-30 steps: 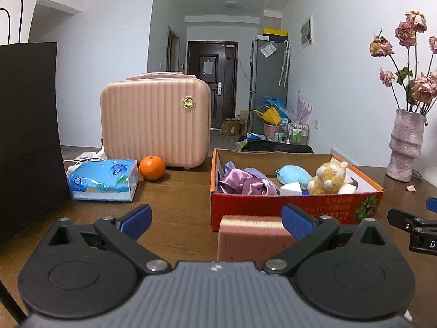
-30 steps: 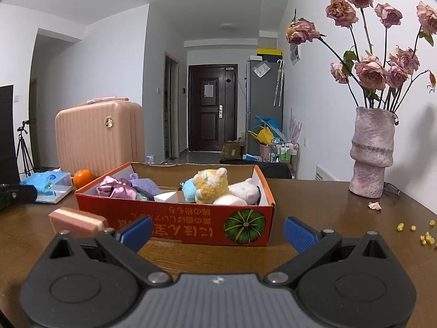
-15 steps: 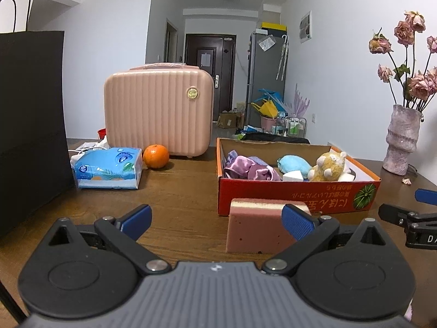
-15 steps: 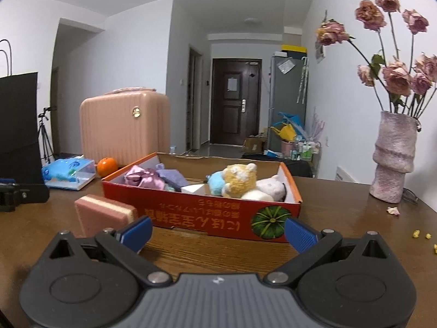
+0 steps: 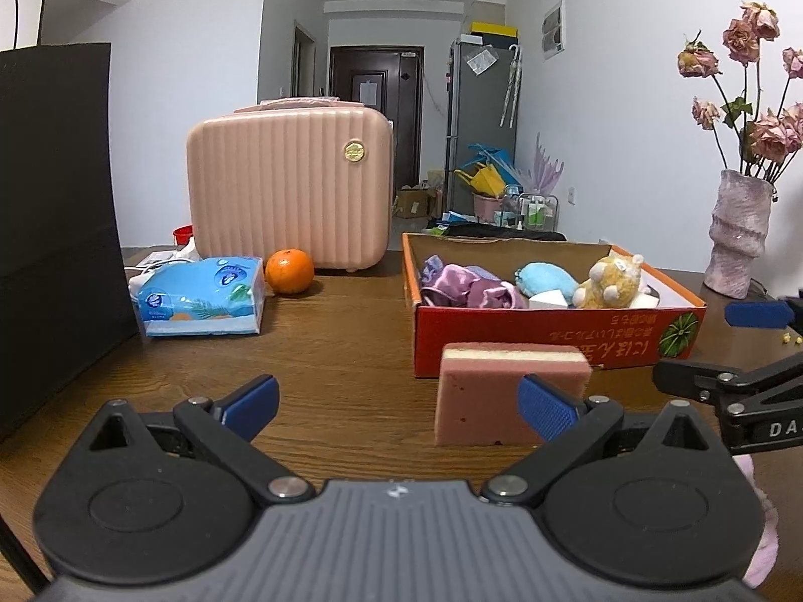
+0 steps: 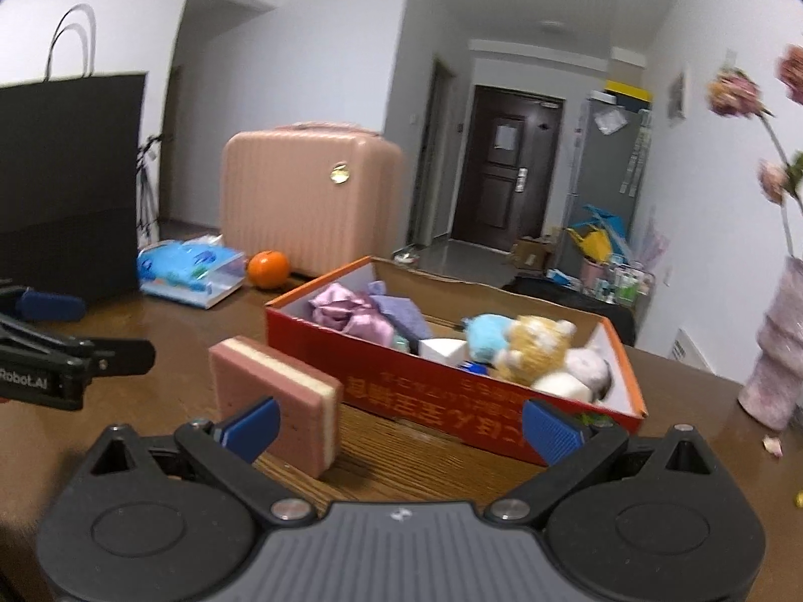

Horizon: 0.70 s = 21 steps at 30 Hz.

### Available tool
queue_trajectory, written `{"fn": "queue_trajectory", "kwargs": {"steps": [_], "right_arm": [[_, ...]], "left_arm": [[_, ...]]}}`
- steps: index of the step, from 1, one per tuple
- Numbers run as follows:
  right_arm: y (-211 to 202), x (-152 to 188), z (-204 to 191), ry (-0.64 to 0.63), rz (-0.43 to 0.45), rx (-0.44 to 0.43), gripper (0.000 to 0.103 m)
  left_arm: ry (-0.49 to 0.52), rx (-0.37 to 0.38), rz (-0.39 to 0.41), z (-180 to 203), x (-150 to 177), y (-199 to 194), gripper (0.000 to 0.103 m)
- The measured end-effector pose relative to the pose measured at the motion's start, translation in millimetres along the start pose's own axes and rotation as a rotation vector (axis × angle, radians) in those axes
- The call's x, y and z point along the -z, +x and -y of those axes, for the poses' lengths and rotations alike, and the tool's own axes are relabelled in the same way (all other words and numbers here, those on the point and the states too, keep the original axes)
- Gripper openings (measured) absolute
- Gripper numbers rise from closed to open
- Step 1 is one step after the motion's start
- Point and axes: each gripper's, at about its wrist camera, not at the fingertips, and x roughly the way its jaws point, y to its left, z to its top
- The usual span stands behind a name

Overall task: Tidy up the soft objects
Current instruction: 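Close the right gripper on the pink-and-cream sponge block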

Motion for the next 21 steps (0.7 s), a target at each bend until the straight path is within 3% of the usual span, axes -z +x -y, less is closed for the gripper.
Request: {"fn": "queue_trajectory", "kwargs": {"steps": [21], "right_arm": [[83, -43, -60, -0.265, -0.191, -0.112, 0.093]], "left_arm": [[0.002, 0.016, -0.098, -44, 1, 20, 0.103]]}}
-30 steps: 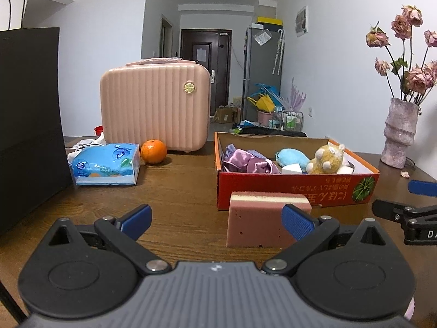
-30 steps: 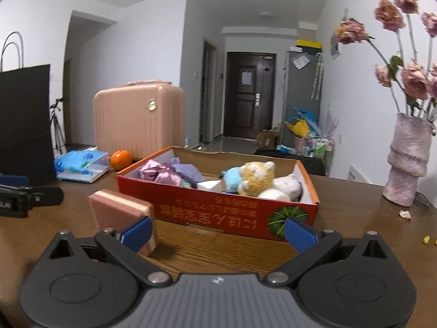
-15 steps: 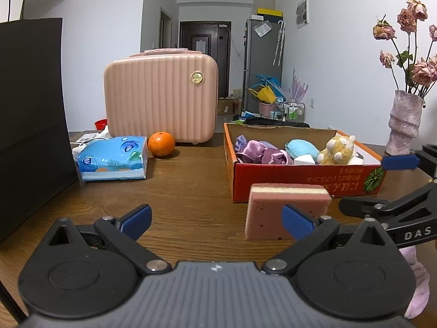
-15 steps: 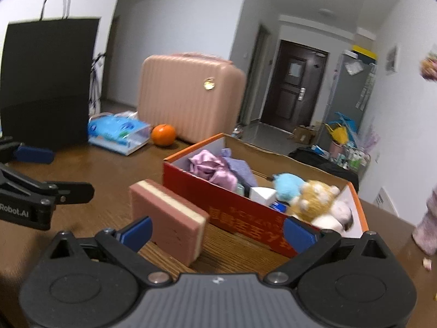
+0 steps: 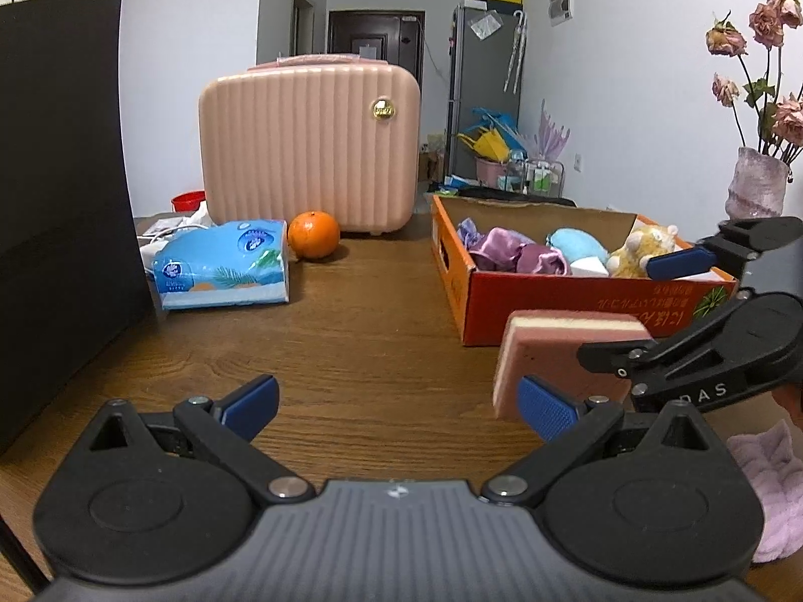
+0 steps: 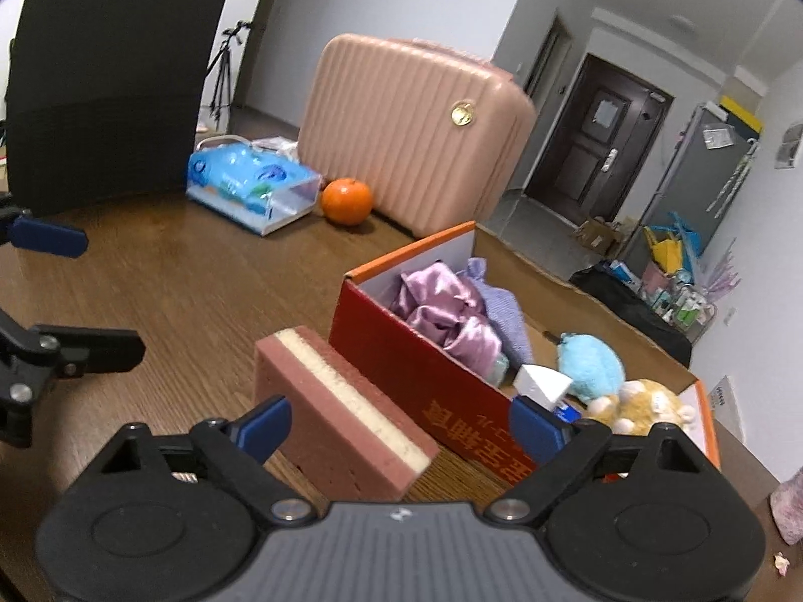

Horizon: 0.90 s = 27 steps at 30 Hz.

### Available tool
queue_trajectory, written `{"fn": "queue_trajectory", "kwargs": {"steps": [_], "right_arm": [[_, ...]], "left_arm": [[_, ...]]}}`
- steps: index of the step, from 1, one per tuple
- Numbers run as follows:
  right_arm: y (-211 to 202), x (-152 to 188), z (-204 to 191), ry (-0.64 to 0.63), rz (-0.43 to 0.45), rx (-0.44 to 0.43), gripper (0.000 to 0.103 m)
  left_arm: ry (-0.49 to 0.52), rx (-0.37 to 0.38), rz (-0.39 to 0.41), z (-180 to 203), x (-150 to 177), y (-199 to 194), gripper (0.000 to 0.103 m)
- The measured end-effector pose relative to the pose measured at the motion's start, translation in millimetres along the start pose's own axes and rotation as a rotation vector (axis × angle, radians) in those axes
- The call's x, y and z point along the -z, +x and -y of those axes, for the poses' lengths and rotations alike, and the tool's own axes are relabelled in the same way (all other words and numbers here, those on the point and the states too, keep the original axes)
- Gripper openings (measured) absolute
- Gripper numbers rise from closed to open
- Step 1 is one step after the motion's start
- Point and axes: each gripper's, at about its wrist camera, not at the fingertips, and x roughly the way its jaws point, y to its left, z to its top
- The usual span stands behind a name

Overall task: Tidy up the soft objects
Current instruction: 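Close the right gripper on the pink-and-cream sponge block, then lift the sponge block with the right gripper and move toward the lilac cloth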

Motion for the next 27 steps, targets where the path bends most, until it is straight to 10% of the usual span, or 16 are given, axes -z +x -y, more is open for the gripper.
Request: {"fn": "queue_trajectory", "kwargs": {"steps": [9, 27], "right_arm": [[30, -7, -7, -0.05, -0.06, -0.063, 0.086], [29, -6, -13, -0.042, -0.085, -0.073, 0.038]], "left_arm": [[-0.005, 0.007, -0.041, -15, 1, 8, 0.103], [-0.008, 0.012, -0.047, -15, 0, 6, 0.103]]}}
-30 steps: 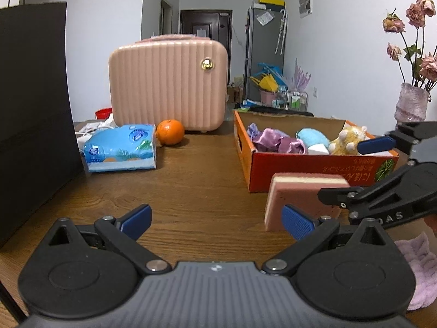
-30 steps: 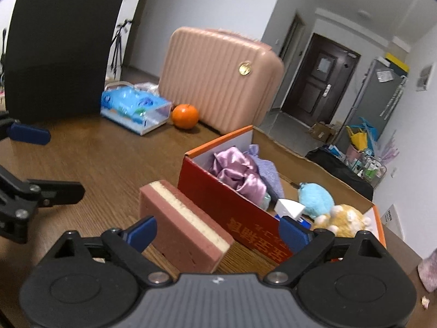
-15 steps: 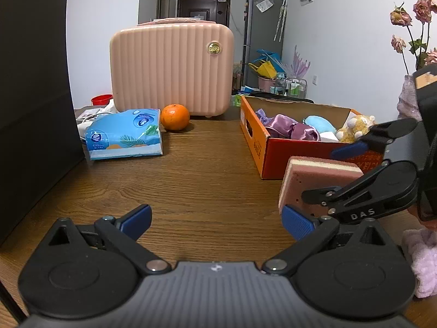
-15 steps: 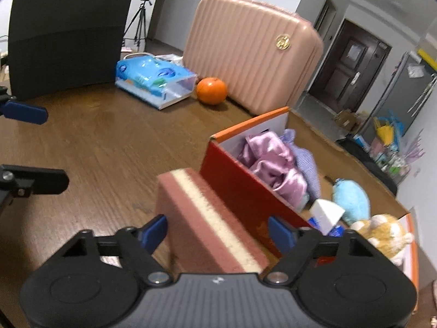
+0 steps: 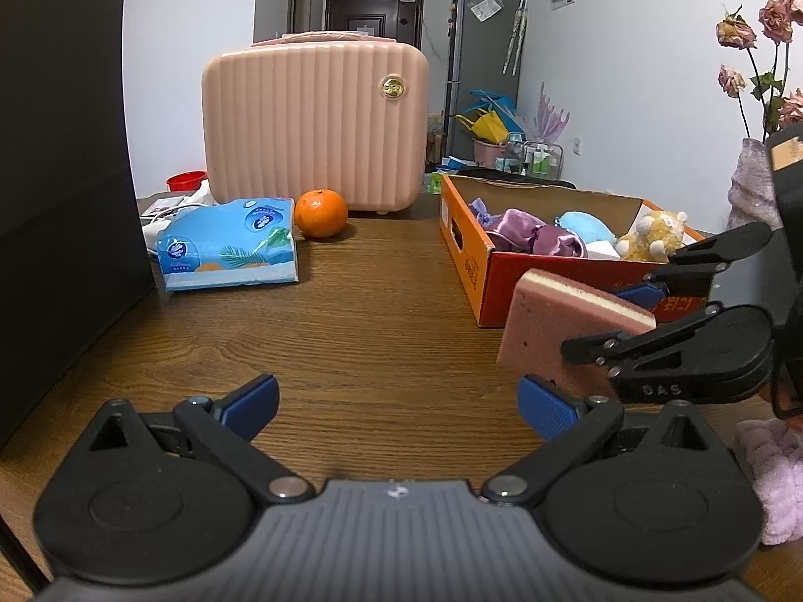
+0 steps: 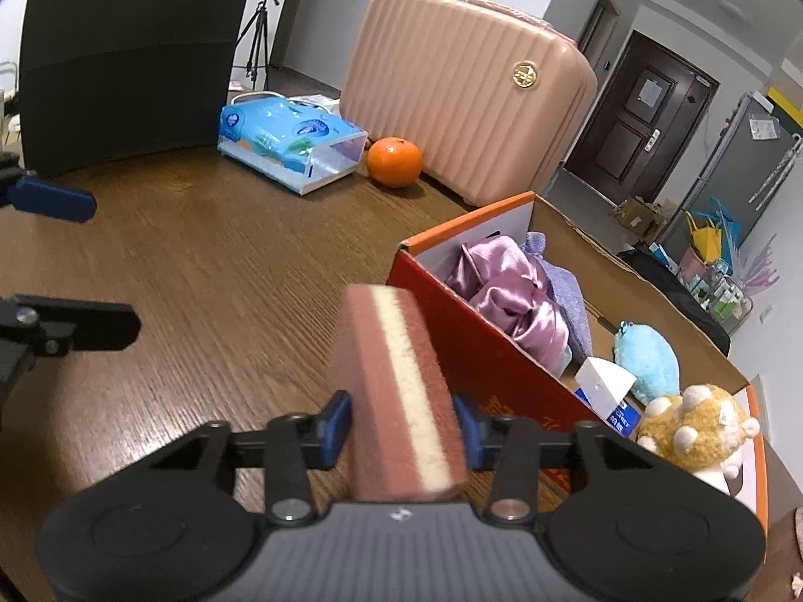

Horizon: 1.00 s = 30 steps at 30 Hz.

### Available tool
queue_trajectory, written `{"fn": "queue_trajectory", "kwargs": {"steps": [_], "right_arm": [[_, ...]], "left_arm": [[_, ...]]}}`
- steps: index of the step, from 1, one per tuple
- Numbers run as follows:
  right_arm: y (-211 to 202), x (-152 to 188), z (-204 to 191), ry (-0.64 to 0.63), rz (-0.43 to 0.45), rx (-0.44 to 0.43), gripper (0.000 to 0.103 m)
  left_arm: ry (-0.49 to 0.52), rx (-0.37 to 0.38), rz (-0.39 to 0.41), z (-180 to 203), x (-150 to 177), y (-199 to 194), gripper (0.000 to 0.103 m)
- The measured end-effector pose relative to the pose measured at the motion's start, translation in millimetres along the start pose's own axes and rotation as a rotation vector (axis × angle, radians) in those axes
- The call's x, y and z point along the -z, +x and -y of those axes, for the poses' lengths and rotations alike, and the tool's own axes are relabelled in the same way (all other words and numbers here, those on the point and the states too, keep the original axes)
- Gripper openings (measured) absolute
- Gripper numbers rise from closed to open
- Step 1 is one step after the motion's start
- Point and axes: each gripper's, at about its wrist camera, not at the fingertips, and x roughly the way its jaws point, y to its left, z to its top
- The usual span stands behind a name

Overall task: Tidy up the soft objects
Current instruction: 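Lift the sponge block with the right gripper and move toward the lilac cloth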

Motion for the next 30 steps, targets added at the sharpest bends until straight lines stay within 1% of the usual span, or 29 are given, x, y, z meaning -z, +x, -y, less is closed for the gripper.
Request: {"fn": "queue_trajectory", "kwargs": {"steps": [2, 4, 11, 18, 30], "right_arm": [[-3, 1, -1, 0.007, 0.004, 0.006, 0.034], [-7, 3, -3, 0.013, 0.013, 0.015, 0.032], [-25, 7, -4, 0.063, 0.079, 0.049, 0.032], [-57, 14, 3, 0.126, 0.164, 0.082, 0.032], [-111, 51, 26, 0.228, 0.244, 0.153, 0.031]], "left_arm": [[0.0, 0.001, 0.0, 0, 0, 0, 0.103], [-0.002, 0.0, -0.001, 0, 0, 0, 0.103], [-0.011, -0.003, -0.005, -2, 0, 1, 0.103], [-0.023, 0.001, 0.006, -3, 0, -1, 0.103], [-0.021, -0.009, 0.004, 3, 1, 5, 0.103]]}}
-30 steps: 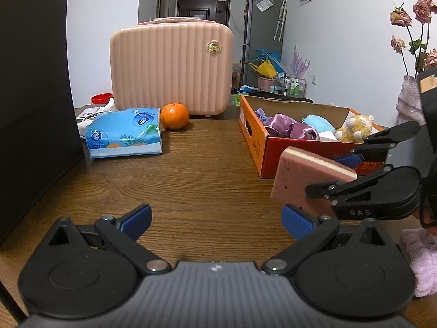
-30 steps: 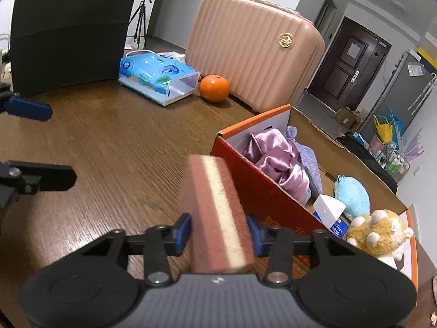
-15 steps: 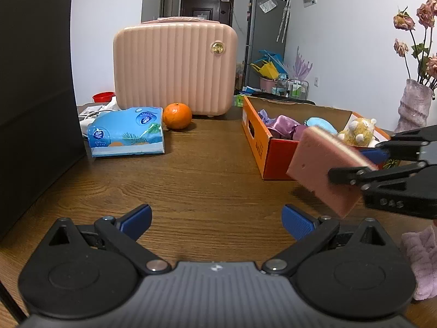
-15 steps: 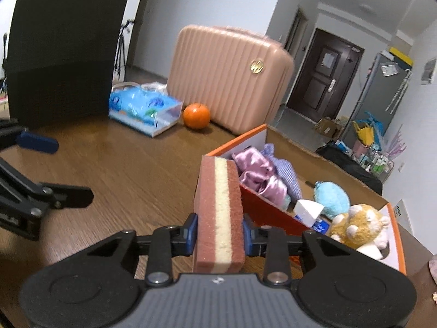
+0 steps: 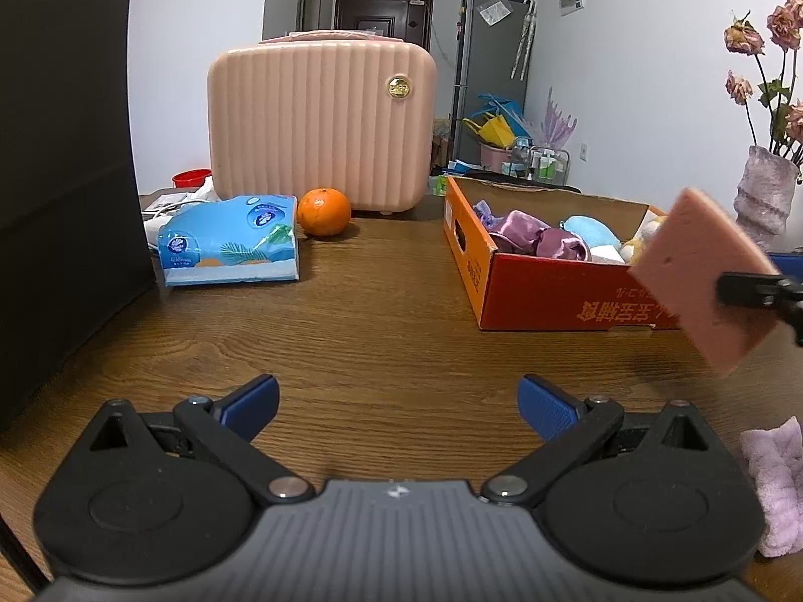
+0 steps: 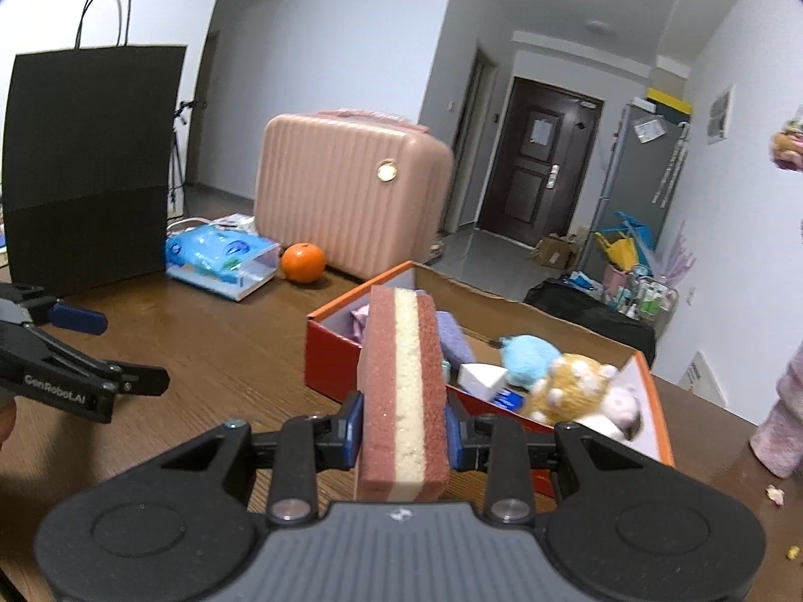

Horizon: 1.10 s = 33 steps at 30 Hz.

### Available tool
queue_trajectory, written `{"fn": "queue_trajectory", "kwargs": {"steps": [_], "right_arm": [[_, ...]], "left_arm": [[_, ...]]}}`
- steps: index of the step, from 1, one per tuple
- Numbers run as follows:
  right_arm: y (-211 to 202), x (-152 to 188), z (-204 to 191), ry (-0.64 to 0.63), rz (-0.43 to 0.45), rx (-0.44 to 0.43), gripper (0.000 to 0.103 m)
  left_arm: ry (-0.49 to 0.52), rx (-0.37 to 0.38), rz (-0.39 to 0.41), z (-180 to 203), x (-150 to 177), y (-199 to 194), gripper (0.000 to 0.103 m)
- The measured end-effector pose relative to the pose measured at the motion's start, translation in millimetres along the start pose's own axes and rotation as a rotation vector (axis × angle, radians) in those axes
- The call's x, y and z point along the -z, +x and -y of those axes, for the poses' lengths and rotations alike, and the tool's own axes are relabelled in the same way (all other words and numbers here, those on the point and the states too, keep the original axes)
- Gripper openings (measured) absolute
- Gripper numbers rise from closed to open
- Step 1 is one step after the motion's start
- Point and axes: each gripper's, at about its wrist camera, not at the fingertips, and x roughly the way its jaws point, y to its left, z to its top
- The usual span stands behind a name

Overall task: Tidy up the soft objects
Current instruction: 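Lift the sponge block with the right gripper and move toward the lilac cloth, then close the left gripper on the lilac fluffy cloth while the right gripper holds the sponge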

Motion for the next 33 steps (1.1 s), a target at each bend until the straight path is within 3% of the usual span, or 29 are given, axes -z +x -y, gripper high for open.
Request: {"fn": "queue_trajectory", "kwargs": {"steps": [13, 33], "right_arm": [[-43, 29, 42, 0.085, 0.055, 0.057, 0.031], [-76, 78, 82, 0.171, 0.067, 0.112, 0.031]], "left_arm": [[0.034, 0.068, 0.01, 37, 2, -16, 0.103], [0.168, 0.212, -0.044, 146, 13, -25, 0.103]]}}
